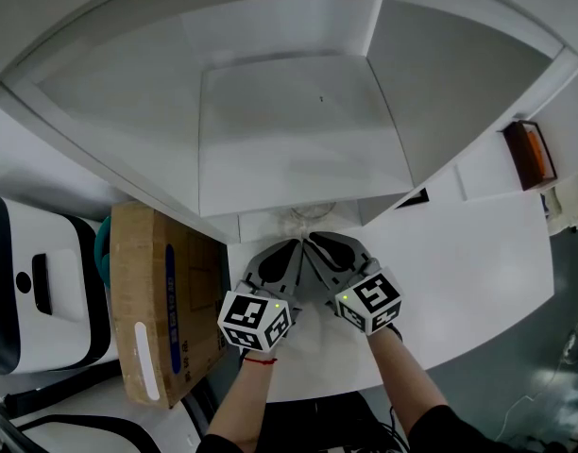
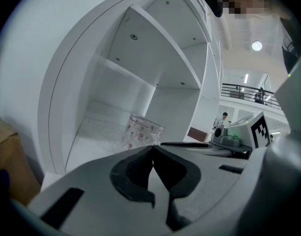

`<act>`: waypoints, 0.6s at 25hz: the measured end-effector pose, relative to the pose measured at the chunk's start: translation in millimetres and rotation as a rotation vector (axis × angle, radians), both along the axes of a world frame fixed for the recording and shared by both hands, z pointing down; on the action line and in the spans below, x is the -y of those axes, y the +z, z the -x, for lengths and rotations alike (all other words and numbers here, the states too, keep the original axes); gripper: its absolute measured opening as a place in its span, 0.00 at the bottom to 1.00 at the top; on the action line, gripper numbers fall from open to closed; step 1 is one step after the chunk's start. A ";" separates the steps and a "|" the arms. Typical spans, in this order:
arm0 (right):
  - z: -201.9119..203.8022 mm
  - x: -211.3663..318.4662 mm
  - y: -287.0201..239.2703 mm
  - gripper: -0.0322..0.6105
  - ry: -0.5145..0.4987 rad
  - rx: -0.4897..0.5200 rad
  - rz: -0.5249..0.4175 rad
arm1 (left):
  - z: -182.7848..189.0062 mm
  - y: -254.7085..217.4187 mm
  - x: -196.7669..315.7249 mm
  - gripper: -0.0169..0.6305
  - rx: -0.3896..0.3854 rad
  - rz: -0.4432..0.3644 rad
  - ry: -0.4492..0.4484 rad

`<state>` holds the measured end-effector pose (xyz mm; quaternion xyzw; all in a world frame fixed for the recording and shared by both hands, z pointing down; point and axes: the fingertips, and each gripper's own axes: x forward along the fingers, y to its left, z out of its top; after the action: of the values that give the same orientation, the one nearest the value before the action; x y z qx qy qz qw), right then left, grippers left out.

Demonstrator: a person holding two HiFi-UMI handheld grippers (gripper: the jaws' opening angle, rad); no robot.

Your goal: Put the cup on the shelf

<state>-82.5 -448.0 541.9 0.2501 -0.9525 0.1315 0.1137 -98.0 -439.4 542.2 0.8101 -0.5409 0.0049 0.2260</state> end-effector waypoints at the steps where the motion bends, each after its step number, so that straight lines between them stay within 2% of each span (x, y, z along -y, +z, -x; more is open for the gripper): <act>1: 0.2 1.4 -0.2 0.12 0.000 0.000 0.000 | 0.1 -0.1 1.2 0.04 0.000 0.000 -0.001; 15: 4.9 10.9 2.6 0.12 0.017 0.004 0.015 | 3.8 2.2 6.4 0.04 0.004 0.009 -0.020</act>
<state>-87.3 -458.9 544.5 0.2569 -0.9496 0.1399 0.1124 -101.7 -445.7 544.4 0.8038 -0.5492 0.0069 0.2286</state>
